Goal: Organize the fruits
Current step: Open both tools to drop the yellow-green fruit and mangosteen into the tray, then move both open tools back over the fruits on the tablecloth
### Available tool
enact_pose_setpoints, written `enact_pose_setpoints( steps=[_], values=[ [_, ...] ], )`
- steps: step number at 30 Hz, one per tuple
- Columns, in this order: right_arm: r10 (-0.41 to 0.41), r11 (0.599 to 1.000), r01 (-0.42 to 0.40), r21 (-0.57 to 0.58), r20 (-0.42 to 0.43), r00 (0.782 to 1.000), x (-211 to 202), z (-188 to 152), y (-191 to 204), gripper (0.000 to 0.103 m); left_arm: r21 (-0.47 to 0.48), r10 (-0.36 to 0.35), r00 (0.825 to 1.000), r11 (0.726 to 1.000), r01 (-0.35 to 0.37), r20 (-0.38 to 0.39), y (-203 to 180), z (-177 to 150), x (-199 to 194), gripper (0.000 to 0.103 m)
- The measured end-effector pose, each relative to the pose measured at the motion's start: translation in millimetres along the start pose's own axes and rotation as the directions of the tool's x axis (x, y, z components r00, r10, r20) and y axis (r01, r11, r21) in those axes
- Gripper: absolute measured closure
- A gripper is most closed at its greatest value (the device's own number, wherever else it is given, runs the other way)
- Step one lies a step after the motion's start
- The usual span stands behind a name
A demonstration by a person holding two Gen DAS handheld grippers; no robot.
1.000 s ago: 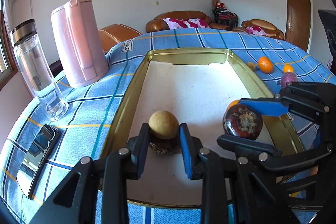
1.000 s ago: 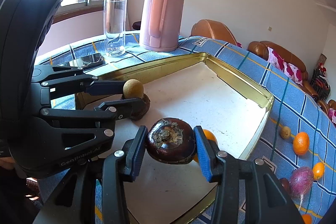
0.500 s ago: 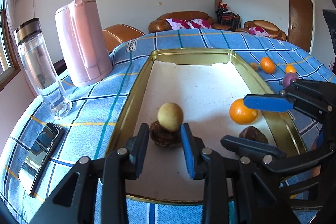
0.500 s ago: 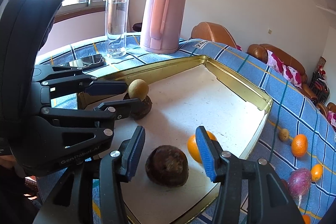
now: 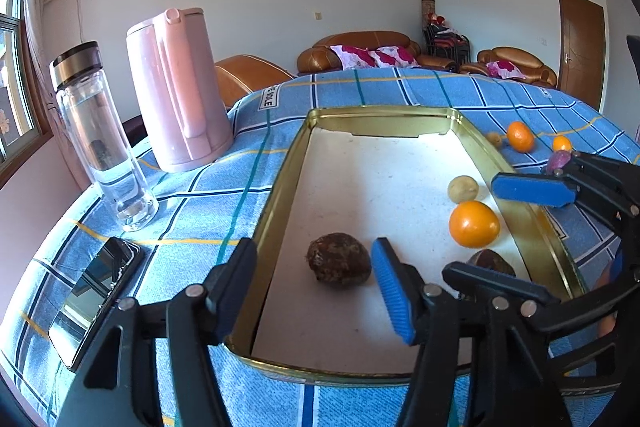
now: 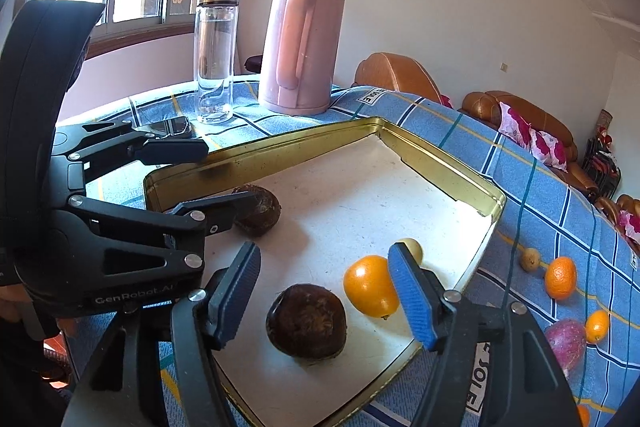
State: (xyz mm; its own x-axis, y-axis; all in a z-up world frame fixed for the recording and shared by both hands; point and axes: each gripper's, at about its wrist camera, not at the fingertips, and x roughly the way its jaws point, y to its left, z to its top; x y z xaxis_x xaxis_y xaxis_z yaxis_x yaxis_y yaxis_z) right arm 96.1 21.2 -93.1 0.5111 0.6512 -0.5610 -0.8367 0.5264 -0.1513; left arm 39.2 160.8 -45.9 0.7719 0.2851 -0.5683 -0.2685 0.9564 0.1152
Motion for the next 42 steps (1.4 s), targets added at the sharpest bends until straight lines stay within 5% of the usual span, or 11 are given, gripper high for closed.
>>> enact_pose_setpoints(
  steps=[14, 21, 26, 30, 37, 42],
  values=[
    [-0.041, 0.999, 0.039, 0.033, 0.070, 0.997, -17.6, -3.5, -5.6, 0.029, -0.006, 0.029, 0.999, 1.000, -0.029, 0.038, -4.2, 5.9, -11.7, 0.028],
    [-0.077, 0.996, 0.071, 0.062, 0.100, 0.992, -31.6, -10.7, -16.6, 0.029, -0.002, 0.001, 0.998, 1.000, -0.001, 0.062, -17.5, 11.6, -16.6, 0.026],
    [-0.132, 0.989, 0.125, 0.075, 0.103, 0.986, -46.0, -20.9, -28.8, 0.029, -0.004, -0.031, 0.994, 1.000, 0.031, 0.103, -32.3, 17.7, -24.2, 0.011],
    [-0.177, 0.980, 0.167, 0.109, 0.093, 0.980, -59.5, -32.6, -46.1, 0.029, 0.021, -0.064, 0.988, 0.998, 0.062, 0.141, -52.8, 24.7, -32.1, 0.010],
    [-0.267, 0.941, 0.247, 0.233, 0.059, 0.962, -88.5, -60.7, -90.6, 0.029, 0.080, -0.129, 0.978, 0.990, 0.118, 0.165, -95.5, 36.5, -35.6, 0.008],
    [-0.356, 0.871, 0.335, 0.358, -0.008, 0.935, -102.6, -79.9, -131.4, 0.029, 0.129, -0.180, 0.974, 0.978, 0.162, 0.141, -131.4, 42.0, -30.3, 0.008]
  ],
)
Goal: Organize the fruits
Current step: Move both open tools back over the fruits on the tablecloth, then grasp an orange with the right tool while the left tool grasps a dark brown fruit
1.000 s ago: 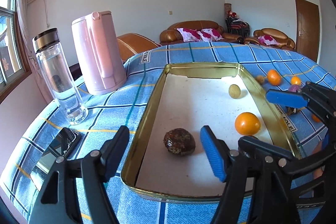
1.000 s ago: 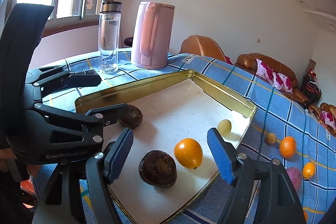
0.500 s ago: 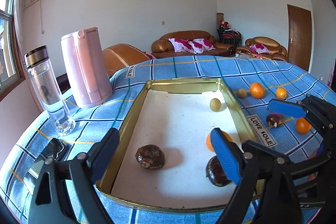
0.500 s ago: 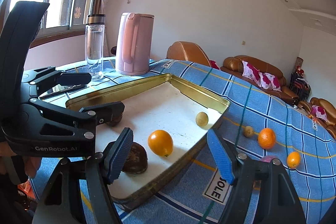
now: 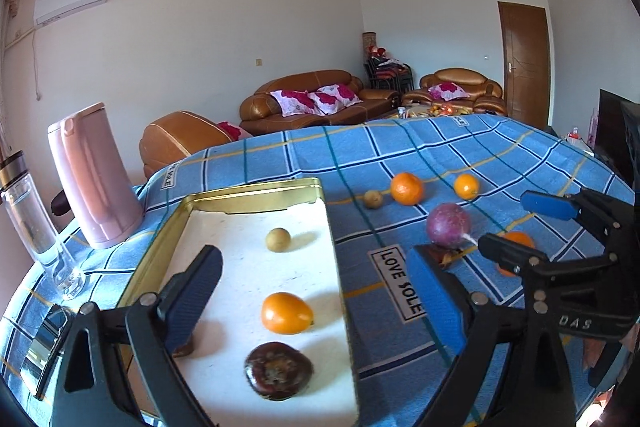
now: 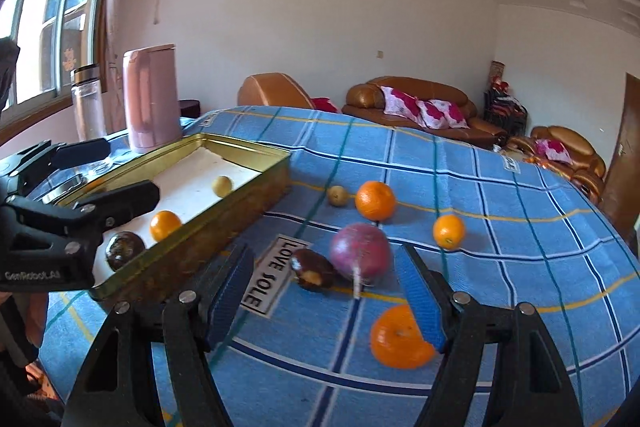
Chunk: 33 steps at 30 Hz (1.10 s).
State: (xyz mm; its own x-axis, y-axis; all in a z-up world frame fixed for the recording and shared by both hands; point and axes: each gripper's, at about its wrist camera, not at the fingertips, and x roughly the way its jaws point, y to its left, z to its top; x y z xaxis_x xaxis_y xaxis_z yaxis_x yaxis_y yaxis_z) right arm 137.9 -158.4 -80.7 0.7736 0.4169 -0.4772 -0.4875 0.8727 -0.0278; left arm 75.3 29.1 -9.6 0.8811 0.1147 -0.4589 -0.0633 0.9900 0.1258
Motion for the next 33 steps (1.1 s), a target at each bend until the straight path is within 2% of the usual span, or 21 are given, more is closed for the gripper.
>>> enact_pose_setpoints(
  steps=[5, 13, 17, 20, 22, 23, 25, 33],
  values=[
    [-0.067, 0.992, 0.074, 0.103, -0.068, 0.995, 8.1, -2.9, -35.7, 0.029, 0.043, -0.055, 0.998, 0.997, 0.056, -0.036, -31.5, 6.0, 15.9, 0.008],
    [-0.020, 0.989, 0.047, 0.139, -0.187, 0.982, 20.9, -12.8, -54.0, 0.029, 0.038, -0.135, 0.981, 0.989, 0.141, -0.143, -58.7, 4.6, 46.5, 0.008],
    [0.013, 0.991, 0.018, 0.132, -0.233, 0.972, 29.3, -15.5, -53.2, 0.029, 0.047, -0.118, 0.981, 0.991, 0.127, -0.156, -61.8, 1.5, 51.8, 0.008],
    [0.038, 0.992, -0.004, 0.122, -0.272, 0.961, 36.5, -17.7, -49.9, 0.035, 0.036, -0.115, 0.980, 0.992, 0.122, -0.162, -59.4, 0.4, 54.0, 0.008],
    [0.054, 0.992, -0.019, 0.121, -0.295, 0.954, 40.6, -19.4, -48.5, 0.045, 0.035, -0.117, 0.979, 0.992, 0.124, -0.166, -59.0, 0.9, 55.0, 0.008],
    [0.059, 0.992, -0.023, 0.122, -0.308, 0.950, 42.9, -20.2, -48.1, 0.046, 0.040, -0.118, 0.979, 0.991, 0.127, -0.166, -60.2, 1.1, 55.6, 0.008],
    [0.073, 0.992, -0.036, 0.123, -0.310, 0.948, 43.5, -20.2, -47.3, 0.054, 0.054, -0.118, 0.978, 0.990, 0.129, -0.170, -63.8, 0.8, 58.2, 0.009],
    [0.006, 0.993, 0.026, 0.112, -0.275, 0.961, 38.0, -15.8, -54.4, 0.055, 0.038, -0.178, 0.954, 0.981, 0.192, -0.243, -72.5, 2.6, 79.1, 0.025]
  ],
)
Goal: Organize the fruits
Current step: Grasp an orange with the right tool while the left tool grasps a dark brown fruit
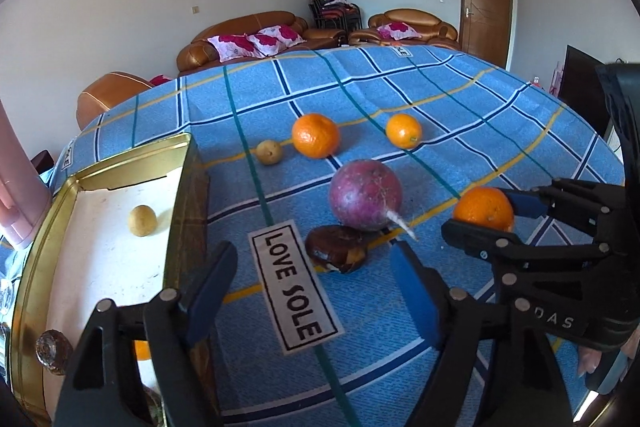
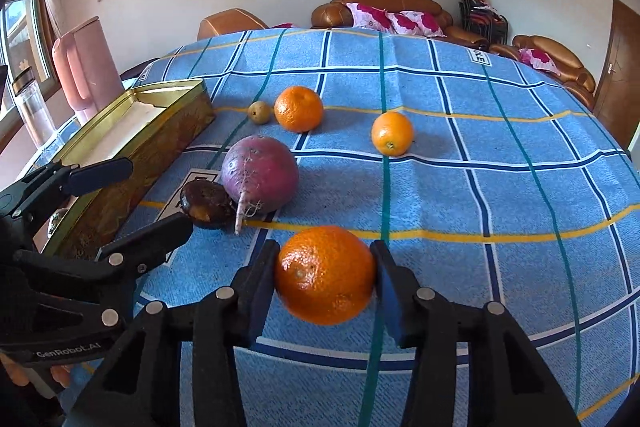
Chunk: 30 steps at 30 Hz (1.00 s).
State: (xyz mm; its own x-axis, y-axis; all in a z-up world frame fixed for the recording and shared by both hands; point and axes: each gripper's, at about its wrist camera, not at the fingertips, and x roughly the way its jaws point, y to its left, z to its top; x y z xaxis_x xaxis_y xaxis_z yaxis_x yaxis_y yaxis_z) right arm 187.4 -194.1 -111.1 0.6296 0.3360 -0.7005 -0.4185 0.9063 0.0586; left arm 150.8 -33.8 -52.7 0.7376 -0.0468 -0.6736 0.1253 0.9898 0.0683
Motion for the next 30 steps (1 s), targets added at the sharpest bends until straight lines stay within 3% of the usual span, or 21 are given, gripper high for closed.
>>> enact_pose_setpoints(
  steps=[7, 11, 14, 30],
  values=[
    [0.008, 1.000, -0.008, 0.022, 0.006, 1.000, 1.7, 4.4, -6.4, 0.055, -0.004, -0.045, 0.994, 0.999, 0.045, -0.103, -7.8, 6.1, 28.3, 0.041],
    [0.023, 0.999, -0.023, 0.025, 0.004, 1.000, 2.6, 4.9, -7.2, 0.055, -0.017, -0.047, 0.990, 0.999, 0.045, -0.135, -9.7, 7.8, 41.1, 0.044],
    [0.030, 0.999, -0.030, 0.018, 0.000, 1.000, 3.6, 4.9, -5.7, 0.055, -0.028, -0.063, 0.987, 0.998, 0.059, -0.149, -8.5, 8.1, 45.2, 0.062],
    [0.058, 0.998, -0.057, -0.018, 0.064, 0.996, -8.2, 3.7, 0.1, 0.055, -0.041, -0.114, 0.992, 0.993, 0.112, -0.050, -3.4, 3.5, 18.7, 0.063]
  ],
)
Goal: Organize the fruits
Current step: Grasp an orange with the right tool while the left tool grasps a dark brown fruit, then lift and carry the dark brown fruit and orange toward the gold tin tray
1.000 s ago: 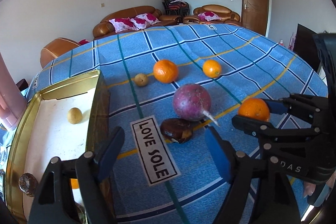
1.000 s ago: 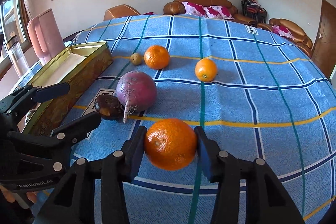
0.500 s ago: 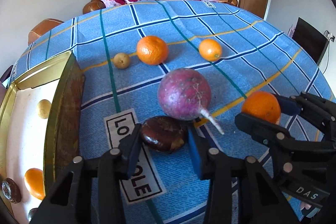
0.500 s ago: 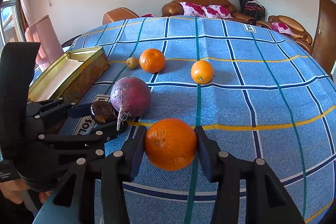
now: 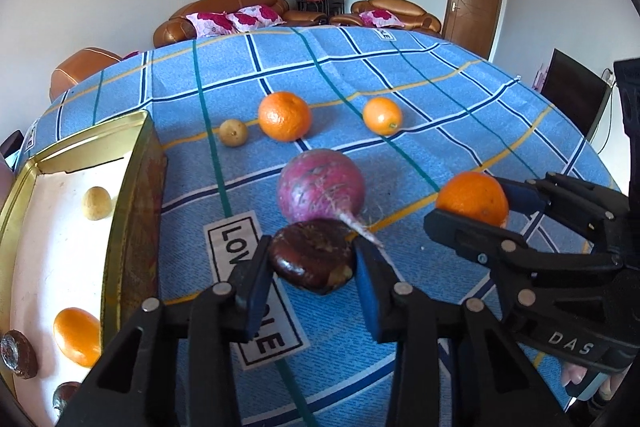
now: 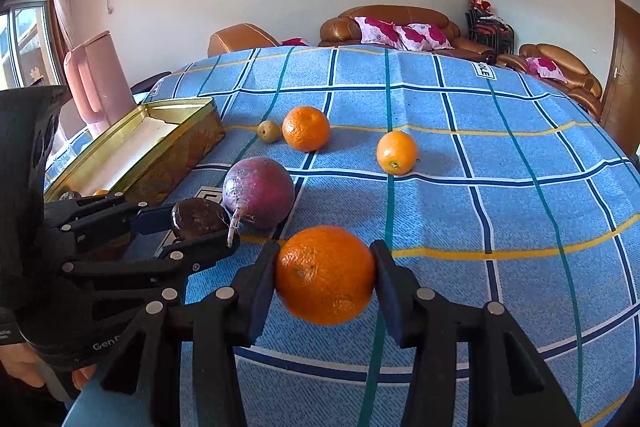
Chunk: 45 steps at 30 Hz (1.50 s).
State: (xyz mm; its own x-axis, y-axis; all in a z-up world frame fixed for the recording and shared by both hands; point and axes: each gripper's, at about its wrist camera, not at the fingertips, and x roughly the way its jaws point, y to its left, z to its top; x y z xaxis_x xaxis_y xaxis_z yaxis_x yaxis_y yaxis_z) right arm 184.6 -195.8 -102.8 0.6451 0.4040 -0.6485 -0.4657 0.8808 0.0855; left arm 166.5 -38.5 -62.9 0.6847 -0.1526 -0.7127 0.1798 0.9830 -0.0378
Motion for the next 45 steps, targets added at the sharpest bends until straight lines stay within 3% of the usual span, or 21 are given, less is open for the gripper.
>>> enact_pose_setpoints(
  steps=[28, 45],
  values=[
    [0.024, 0.997, -0.014, -0.079, 0.122, 0.992, -22.8, -2.6, 14.5, 0.055, 0.032, 0.034, 0.978, 0.999, -0.042, 0.207, -6.4, -7.8, -41.0, 0.063],
    [0.035, 0.994, -0.016, -0.104, 0.182, 0.983, -34.7, -4.9, 17.3, 0.055, 0.031, 0.061, 0.960, 0.997, -0.072, 0.272, -8.1, -10.4, -53.0, 0.063]
  ],
)
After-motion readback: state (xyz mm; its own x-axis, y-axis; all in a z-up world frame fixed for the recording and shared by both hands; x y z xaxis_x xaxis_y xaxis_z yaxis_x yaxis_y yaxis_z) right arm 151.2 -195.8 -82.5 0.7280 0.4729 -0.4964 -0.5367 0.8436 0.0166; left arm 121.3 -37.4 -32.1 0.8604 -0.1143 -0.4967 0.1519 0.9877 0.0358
